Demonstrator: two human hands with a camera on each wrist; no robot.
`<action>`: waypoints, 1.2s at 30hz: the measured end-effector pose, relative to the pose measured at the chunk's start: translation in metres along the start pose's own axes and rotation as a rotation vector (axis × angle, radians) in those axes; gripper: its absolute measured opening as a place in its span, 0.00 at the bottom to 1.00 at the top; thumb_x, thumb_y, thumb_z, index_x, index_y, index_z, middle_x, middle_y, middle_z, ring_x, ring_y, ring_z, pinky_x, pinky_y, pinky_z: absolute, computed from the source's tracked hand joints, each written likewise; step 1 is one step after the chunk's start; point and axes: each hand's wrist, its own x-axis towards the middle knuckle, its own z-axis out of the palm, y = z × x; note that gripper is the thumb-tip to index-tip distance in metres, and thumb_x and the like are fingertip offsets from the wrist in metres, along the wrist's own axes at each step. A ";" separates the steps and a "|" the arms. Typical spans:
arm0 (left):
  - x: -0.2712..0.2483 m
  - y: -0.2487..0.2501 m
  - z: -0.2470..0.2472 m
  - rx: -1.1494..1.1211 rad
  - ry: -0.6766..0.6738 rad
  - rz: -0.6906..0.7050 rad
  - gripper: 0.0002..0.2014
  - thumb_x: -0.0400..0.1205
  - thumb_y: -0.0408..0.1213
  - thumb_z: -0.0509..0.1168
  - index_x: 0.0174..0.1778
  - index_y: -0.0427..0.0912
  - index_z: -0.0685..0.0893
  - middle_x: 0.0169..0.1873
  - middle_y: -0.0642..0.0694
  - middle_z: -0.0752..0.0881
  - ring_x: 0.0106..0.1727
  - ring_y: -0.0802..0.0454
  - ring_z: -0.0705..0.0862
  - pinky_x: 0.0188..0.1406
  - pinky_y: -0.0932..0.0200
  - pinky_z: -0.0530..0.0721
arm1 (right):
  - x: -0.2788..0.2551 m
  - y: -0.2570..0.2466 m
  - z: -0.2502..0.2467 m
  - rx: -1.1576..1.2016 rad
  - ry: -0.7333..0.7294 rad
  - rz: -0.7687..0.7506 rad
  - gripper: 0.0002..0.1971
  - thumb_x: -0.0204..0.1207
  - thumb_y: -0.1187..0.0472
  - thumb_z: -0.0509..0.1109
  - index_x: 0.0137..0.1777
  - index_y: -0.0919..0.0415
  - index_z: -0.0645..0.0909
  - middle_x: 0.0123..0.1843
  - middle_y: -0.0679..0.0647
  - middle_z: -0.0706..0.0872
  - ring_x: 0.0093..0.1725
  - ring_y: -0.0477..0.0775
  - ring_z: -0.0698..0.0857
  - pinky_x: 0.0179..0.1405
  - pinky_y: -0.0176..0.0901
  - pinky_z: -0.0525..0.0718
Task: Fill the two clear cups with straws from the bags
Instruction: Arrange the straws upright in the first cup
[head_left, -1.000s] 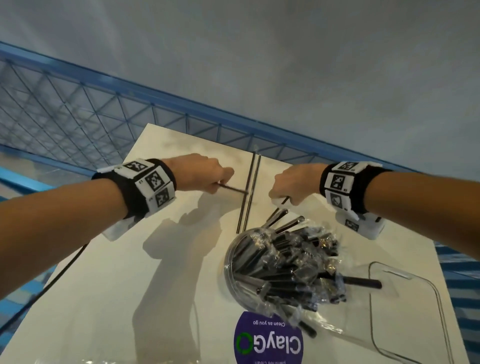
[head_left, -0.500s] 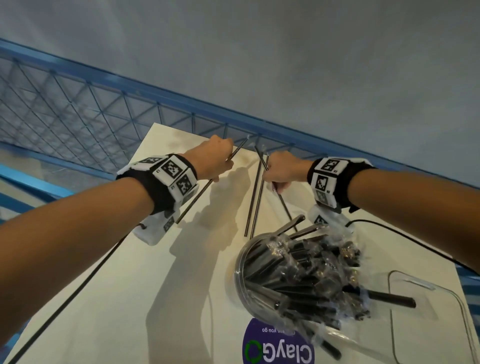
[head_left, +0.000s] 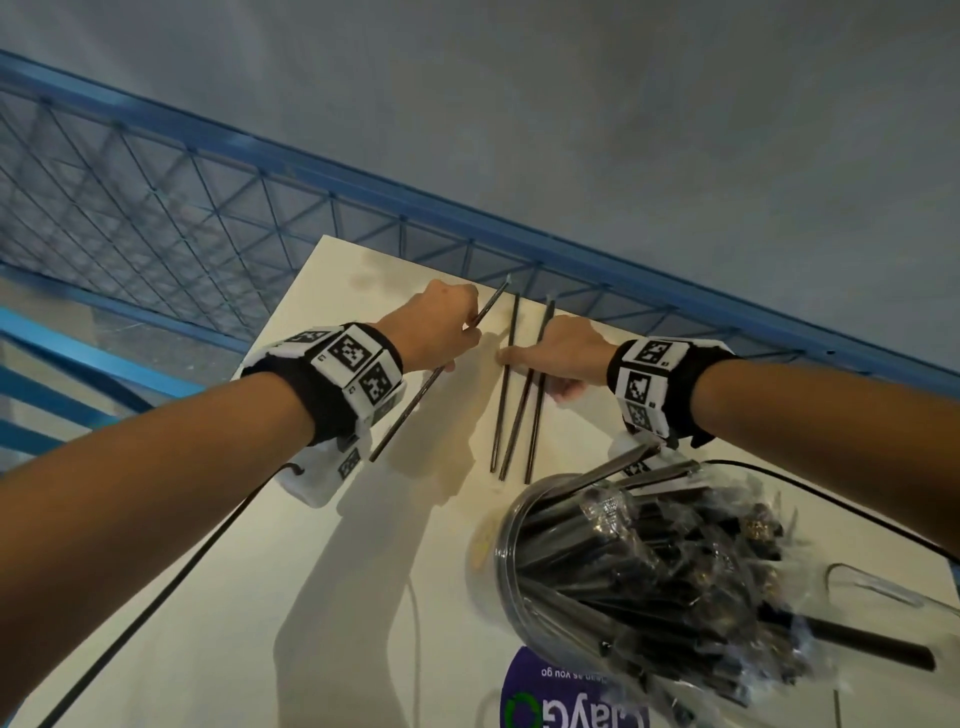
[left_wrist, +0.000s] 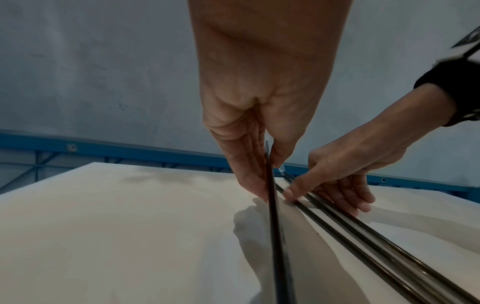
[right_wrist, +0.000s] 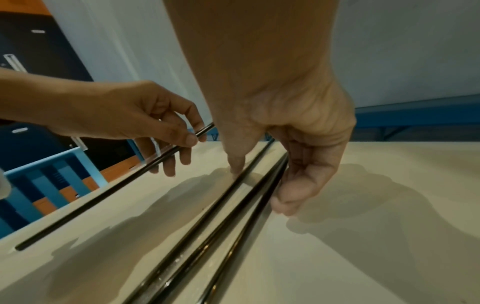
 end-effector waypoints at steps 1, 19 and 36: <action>0.000 0.000 0.001 0.002 0.000 -0.004 0.11 0.84 0.38 0.62 0.60 0.37 0.77 0.51 0.38 0.79 0.36 0.44 0.90 0.37 0.54 0.91 | 0.000 -0.001 0.000 0.010 -0.002 -0.001 0.23 0.71 0.41 0.72 0.30 0.62 0.79 0.15 0.52 0.83 0.15 0.47 0.82 0.18 0.34 0.79; -0.016 0.034 -0.029 -0.216 0.086 0.051 0.08 0.85 0.36 0.59 0.58 0.38 0.74 0.56 0.37 0.83 0.44 0.47 0.89 0.29 0.67 0.79 | -0.033 -0.010 -0.060 -0.002 0.023 -0.096 0.09 0.75 0.64 0.73 0.38 0.68 0.78 0.30 0.62 0.85 0.19 0.48 0.84 0.19 0.35 0.85; -0.137 0.182 -0.147 -0.673 0.350 0.422 0.06 0.87 0.35 0.58 0.57 0.43 0.77 0.51 0.32 0.88 0.50 0.41 0.89 0.50 0.43 0.89 | -0.238 -0.076 -0.198 0.319 0.215 -0.614 0.13 0.75 0.68 0.72 0.57 0.73 0.80 0.46 0.62 0.88 0.38 0.52 0.90 0.40 0.36 0.89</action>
